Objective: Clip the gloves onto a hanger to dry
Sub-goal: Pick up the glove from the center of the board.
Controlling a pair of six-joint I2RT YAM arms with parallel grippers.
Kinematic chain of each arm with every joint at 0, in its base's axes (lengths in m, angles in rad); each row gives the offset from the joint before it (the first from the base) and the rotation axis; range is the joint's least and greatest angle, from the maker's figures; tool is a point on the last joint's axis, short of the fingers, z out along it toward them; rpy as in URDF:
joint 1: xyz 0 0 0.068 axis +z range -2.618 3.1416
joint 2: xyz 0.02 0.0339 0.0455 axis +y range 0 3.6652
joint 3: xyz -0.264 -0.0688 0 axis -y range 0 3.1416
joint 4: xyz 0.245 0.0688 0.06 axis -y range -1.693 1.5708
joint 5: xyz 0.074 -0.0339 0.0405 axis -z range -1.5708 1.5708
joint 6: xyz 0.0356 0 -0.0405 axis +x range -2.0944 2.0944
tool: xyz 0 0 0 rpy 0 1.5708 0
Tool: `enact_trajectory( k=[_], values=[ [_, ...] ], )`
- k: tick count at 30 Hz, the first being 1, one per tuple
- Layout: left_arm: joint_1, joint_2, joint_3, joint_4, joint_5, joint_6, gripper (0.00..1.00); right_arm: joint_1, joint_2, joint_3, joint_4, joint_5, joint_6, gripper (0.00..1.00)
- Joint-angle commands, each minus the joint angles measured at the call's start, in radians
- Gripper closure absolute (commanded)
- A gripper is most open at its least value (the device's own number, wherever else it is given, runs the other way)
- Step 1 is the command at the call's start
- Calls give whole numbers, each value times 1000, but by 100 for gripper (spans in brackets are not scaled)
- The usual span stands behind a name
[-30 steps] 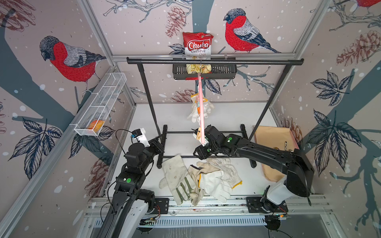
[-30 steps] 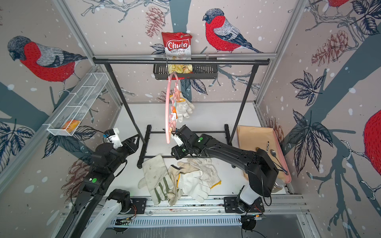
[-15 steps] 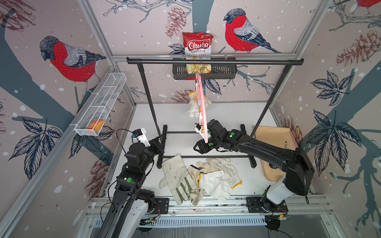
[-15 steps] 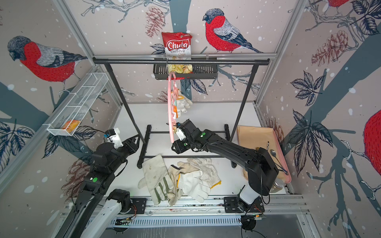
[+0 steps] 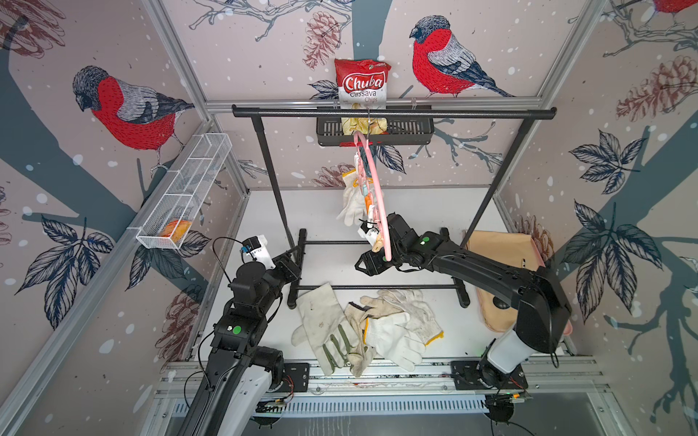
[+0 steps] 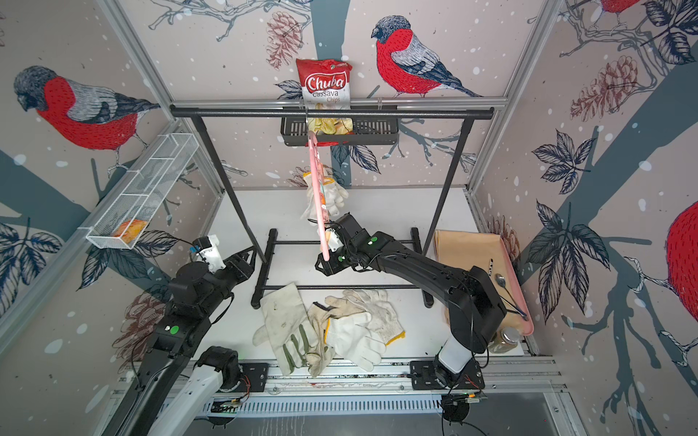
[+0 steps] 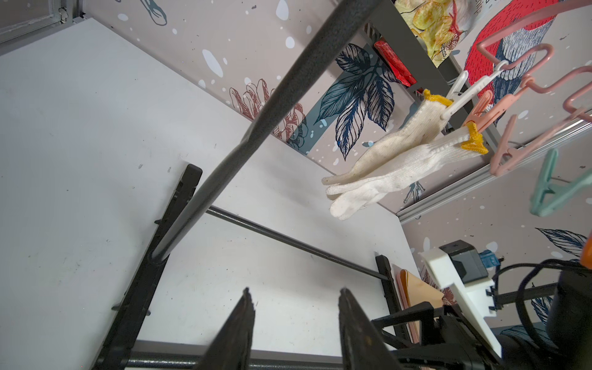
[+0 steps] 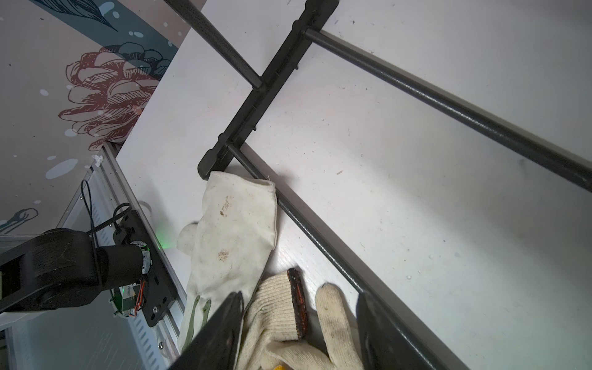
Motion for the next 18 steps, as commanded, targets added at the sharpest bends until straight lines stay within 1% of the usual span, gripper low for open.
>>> enact_trajectory(
  k=[1, 13, 18],
  values=[
    [2, -5, -3, 23, -3, 1, 56, -3, 8, -3, 5, -25, -16, 41],
    [1, -6, -5, 27, 0, 2, 56, 0, 14, -42, 7, -25, -35, 42],
    [1, 3, 13, 28, 3, 37, 56, 5, 12, -87, 2, -23, -40, 43]
  ],
)
